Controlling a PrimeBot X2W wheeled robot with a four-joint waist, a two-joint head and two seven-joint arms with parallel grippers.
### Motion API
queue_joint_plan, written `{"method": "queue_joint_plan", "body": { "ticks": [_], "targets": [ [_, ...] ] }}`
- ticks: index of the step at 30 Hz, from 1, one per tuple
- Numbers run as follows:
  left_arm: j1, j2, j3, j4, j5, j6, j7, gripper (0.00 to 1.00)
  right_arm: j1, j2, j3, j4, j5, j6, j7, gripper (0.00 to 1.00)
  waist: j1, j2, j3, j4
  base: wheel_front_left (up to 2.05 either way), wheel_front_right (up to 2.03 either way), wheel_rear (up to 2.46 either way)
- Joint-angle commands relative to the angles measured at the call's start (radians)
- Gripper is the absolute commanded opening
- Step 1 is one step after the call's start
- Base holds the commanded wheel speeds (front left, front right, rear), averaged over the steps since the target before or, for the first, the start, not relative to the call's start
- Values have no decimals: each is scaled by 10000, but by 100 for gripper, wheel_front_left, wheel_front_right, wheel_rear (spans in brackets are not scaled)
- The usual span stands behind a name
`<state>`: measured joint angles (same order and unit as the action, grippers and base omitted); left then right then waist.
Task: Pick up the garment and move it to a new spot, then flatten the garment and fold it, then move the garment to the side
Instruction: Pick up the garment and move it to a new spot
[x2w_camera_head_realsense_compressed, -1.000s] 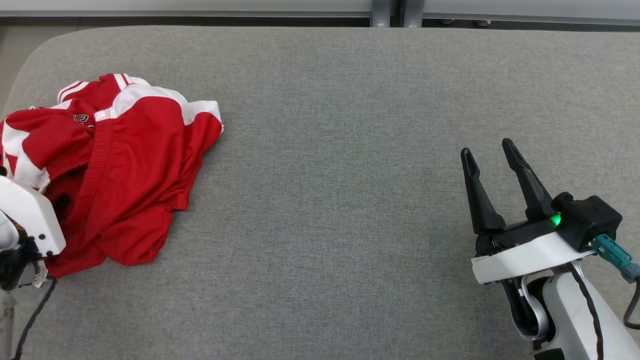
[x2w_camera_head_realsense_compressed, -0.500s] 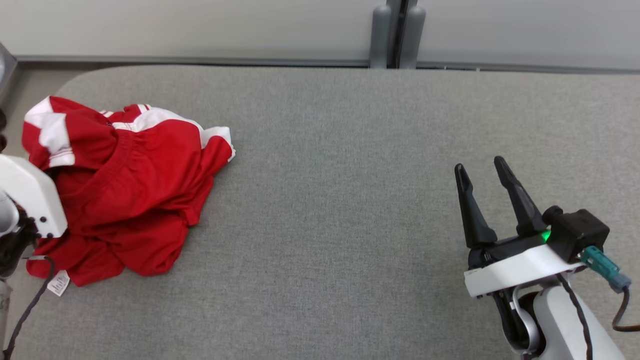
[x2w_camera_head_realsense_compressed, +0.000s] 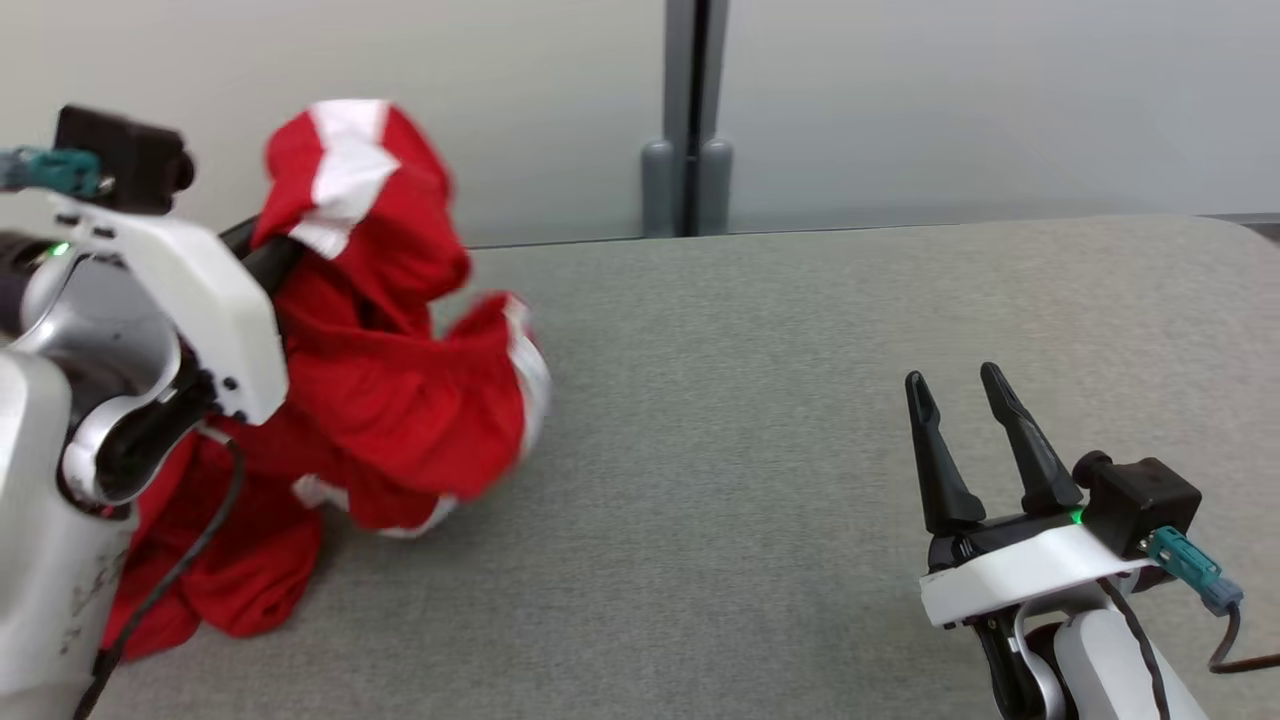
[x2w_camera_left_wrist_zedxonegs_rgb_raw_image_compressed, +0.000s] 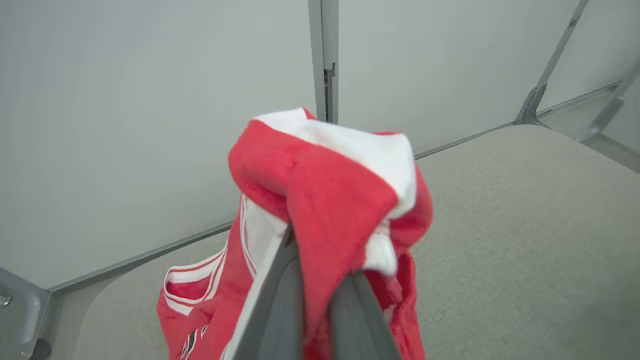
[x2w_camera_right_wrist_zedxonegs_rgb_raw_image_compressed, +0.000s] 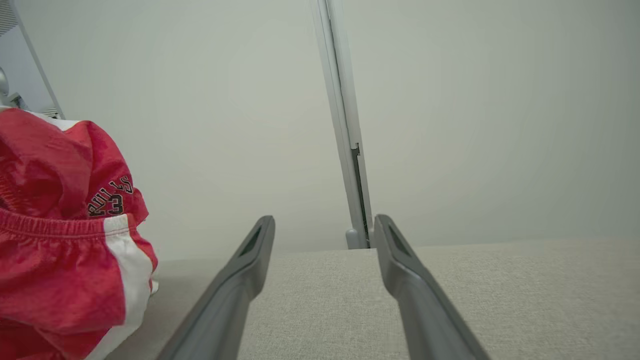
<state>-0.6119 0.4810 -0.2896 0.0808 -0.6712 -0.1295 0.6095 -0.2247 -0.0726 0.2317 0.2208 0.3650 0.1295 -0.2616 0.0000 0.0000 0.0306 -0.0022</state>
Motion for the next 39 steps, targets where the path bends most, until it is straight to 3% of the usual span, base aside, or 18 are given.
{"method": "queue_joint_plan", "body": {
  "ticks": [1, 15, 25, 31, 32, 33, 34, 39],
  "targets": [
    [-272, -85, -25, -183, -43, -10, 19, 0, 64, -17, -16, 16, -3, 23, -49, 100, 0, 0, -188, -409, 0, 0, 0],
    [-1420, -2472, -573, -1433, -1519, 49, -603, 0, 52, 67, -576, -163, -92, 23, -49, 100, 0, 0, 64, -1811, 0, 0, 0],
    [688, -2624, -1053, 28, -1395, 25, -1727, 0, -12, 75, -633, -216, -72, 23, -49, 100, 0, 0, 603, -1844, 0, 0, 0],
    [1745, -2872, -1269, 2250, -651, -1, -3965, 0, -120, -59, -480, -142, -102, 23, -49, 100, 0, 0, 774, -1540, 0, 0, 0],
    [1817, -2917, -1435, 2589, -564, -12, -4222, 24, -124, -85, -447, -123, -99, 23, -49, 100, 0, 0, 789, -1475, 0, 0, 0],
    [1869, -2971, -1516, 2900, -617, -11, -4458, 55, -116, -112, -413, -94, -100, 23, -49, 100, 0, 0, 791, -1402, 0, 0, 0],
    [1878, -2983, -1589, 3183, -644, -17, -4725, 100, -119, -148, -373, -69, -98, 23, -49, 100, 0, 0, 791, -1327, 0, 0, 0],
    [1673, -2918, -2207, 3873, -567, -23, -5895, 100, -104, -265, -188, 58, -52, 23, -49, 100, 0, 0, 700, -1005, 0, 0, 0]
  ]
}}
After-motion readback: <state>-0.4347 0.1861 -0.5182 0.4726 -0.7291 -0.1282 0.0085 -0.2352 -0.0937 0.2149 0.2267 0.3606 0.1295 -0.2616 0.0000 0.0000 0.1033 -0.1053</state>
